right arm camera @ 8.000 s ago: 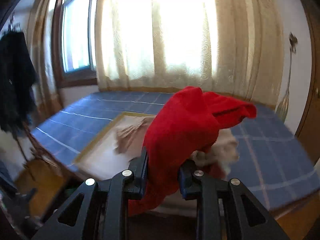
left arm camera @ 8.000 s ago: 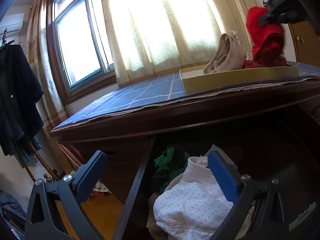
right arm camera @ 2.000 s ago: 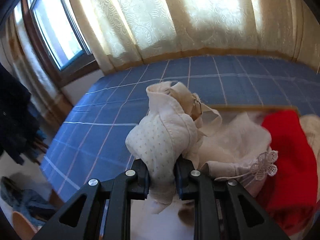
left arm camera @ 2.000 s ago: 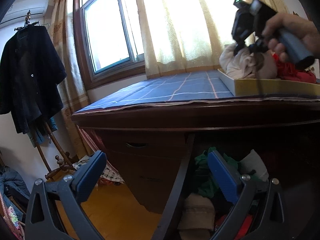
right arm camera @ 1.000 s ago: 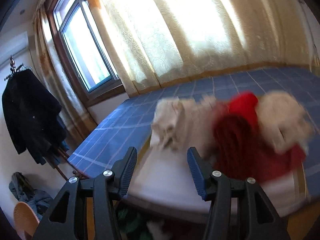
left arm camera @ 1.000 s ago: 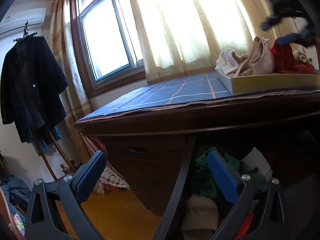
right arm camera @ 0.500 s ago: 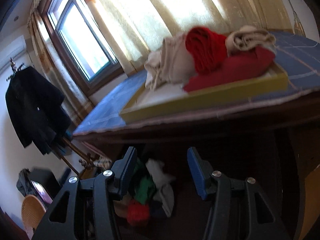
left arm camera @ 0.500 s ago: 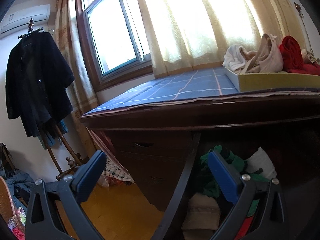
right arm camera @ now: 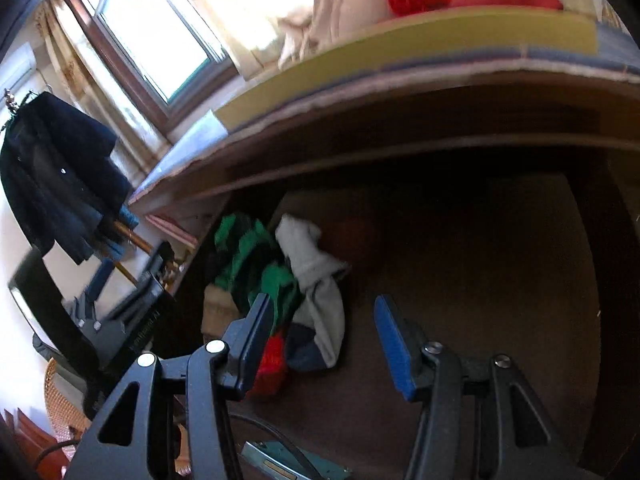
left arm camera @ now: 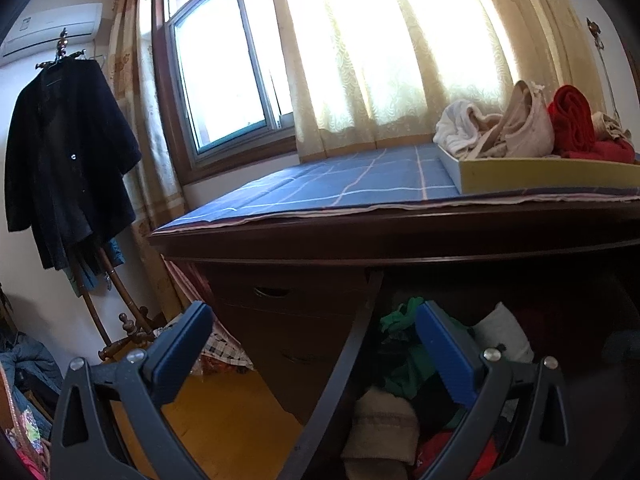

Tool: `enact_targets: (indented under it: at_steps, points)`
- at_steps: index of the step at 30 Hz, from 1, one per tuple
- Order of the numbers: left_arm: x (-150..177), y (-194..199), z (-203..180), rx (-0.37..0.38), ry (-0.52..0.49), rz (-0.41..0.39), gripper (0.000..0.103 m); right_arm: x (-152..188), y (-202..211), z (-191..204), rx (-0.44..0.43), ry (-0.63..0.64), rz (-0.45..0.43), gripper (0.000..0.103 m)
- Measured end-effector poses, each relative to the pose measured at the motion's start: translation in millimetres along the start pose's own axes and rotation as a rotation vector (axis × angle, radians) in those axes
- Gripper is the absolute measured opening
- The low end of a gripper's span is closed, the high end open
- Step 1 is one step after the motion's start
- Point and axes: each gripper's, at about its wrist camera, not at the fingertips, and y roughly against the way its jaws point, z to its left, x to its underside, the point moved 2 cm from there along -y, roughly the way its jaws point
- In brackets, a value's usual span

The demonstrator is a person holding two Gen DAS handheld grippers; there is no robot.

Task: Take underwear out of drawer
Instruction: 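Move the right tool down into the drawer toward the grey-white garment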

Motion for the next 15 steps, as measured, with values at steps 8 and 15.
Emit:
enact_targets:
  at_steps: [8, 15]
  points:
    - [-0.9, -0.8, 5.1, 0.005, 0.036, 0.006, 0.103, 13.9, -11.8, 15.5, -0.034, 0.050, 0.089, 0.055]
    - [-1.9, -2.8, 6.3, 0.034, 0.051, 0.012, 0.103, -10.0, -15.4, 15.3, -0.064, 0.019, 0.108, 0.055]
